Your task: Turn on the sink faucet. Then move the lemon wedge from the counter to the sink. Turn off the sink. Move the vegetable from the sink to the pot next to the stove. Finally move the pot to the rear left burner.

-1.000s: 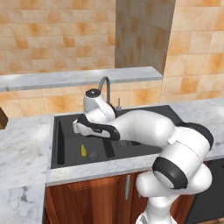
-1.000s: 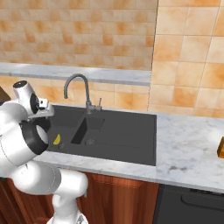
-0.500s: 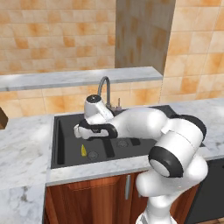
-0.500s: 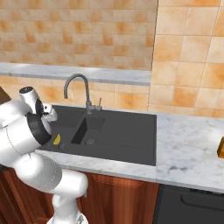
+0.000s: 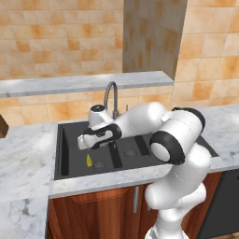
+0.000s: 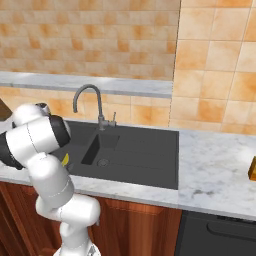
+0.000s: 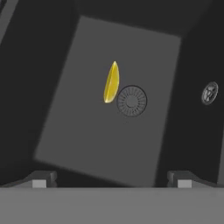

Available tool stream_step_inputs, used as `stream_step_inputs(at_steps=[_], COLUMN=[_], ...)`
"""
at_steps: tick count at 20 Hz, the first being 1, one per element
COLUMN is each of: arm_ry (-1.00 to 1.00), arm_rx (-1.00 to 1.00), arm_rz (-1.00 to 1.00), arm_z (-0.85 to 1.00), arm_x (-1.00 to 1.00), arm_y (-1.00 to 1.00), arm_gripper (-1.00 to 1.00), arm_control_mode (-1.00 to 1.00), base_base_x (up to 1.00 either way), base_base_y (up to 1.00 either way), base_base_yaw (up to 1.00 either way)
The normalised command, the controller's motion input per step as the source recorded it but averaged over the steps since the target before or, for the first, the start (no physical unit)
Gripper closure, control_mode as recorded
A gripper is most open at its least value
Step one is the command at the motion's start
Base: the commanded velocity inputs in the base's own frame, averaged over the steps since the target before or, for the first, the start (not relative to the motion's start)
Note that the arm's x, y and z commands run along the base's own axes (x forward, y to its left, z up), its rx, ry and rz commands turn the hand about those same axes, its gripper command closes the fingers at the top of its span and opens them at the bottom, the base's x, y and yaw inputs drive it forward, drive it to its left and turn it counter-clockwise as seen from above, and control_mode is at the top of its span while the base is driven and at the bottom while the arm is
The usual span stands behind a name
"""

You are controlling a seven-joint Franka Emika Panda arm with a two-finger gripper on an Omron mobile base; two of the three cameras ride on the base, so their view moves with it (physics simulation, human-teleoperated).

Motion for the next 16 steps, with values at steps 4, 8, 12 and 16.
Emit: stream_step_inputs(at_steps=[4,8,12,16], arm_ry=[0.12,0.08,0.03,0.05], arm_rx=[0.00,-0.04,-0.02,0.00], arm_rz=[0.00,0.00,-0.01,-0.02], arm_z=[-0.32,-0.36,-0.38,-0.30], arm_x=[0.06,0.11,0.03,0.05], arm_y=[0.05,0.02,0.01,0.01], arm_gripper=[-1.00,-1.00,-1.00,-1.00], arm_control_mode=[-1.00,-1.00,-1.00,-1.00], base_base_x=[0.00,0.00,0.00,0.00], base_base_y=[0.00,0.00,0.00,0.00], base_base_yaw=[0.00,0.00,0.00,0.00])
